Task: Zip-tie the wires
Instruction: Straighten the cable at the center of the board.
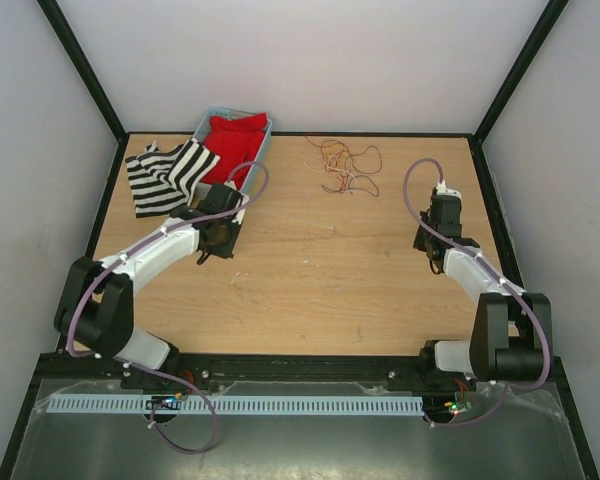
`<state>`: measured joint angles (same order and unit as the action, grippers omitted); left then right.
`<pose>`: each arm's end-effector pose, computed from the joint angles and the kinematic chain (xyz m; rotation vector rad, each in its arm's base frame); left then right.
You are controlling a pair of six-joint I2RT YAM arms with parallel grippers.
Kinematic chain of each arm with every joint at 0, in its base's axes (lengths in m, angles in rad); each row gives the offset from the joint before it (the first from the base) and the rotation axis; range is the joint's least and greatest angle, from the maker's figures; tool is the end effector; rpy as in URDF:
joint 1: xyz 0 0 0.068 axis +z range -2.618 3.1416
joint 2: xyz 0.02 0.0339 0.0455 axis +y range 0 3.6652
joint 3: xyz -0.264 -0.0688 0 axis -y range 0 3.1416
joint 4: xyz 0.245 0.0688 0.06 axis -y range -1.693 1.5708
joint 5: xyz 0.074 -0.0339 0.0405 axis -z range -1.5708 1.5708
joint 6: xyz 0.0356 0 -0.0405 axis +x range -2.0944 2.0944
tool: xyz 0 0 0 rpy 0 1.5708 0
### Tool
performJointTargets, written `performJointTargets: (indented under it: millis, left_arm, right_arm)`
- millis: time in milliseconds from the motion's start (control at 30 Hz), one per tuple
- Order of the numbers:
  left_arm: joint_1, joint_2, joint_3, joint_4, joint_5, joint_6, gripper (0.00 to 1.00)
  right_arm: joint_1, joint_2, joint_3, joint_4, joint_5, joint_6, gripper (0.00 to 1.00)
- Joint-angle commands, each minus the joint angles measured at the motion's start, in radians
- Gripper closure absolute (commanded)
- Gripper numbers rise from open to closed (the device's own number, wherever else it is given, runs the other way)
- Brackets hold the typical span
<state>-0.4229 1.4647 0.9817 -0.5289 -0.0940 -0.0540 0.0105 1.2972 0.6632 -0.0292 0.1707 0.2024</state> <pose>0.2703 -0.1180 0.2226 0.4384 2.5392 -0.0569 0.2676 -0.0032 0.2037 0.3051 2.2027 -0.0739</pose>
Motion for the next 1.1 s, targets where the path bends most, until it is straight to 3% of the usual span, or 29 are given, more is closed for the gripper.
performJointTargets:
  millis: [0,433,1067]
  left_arm:
    - [0.021,0.046,0.009,-0.060,-0.186,-0.017,1.00]
    - [0.052,0.220,0.040,-0.056,-0.257,-0.017,1.00]
    - [0.154,0.308,0.102,-0.053,-0.262,0.004,1.00]
  right_arm:
    - [-0.063,0.043,0.040,0.042,0.162,-0.029,1.00]
    - [-0.145,0.108,0.036,0.046,0.185,-0.049,1.00]
    - [-0.175,0.282,0.102,-0.008,0.091,-0.081,1.00]
